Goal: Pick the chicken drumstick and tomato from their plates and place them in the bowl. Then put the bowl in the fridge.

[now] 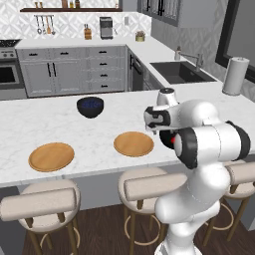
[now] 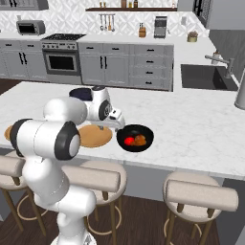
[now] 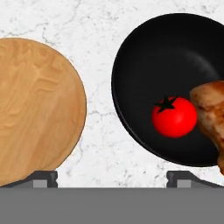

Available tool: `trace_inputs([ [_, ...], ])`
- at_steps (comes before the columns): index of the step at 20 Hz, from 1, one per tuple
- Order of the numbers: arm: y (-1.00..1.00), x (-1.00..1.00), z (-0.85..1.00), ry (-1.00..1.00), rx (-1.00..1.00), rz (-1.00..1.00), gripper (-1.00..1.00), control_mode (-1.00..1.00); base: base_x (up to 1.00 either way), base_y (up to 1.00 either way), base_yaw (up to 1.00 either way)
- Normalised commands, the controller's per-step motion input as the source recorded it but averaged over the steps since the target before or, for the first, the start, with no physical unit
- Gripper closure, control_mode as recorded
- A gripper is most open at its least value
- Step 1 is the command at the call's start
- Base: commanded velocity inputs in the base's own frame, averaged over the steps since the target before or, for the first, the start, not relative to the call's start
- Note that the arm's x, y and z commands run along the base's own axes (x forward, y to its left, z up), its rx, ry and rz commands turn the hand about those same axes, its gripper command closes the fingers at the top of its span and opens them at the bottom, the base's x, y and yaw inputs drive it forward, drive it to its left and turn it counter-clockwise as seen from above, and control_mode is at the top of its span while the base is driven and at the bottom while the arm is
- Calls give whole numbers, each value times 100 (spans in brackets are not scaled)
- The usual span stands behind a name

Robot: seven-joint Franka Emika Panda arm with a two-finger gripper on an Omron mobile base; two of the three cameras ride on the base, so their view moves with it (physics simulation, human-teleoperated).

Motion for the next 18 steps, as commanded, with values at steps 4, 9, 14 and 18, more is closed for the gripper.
trace_inputs([
  [4, -34, 21, -27, 0, 0, 11, -100, -100, 0, 0, 0],
  [9, -14, 19, -33, 3, 0, 7, -100, -100, 0, 0, 0],
  [14, 0, 2, -42, 3, 0, 5, -100, -100, 0, 0, 0],
  [18, -1, 17, -23, 0, 0, 4, -100, -100, 0, 0, 0],
])
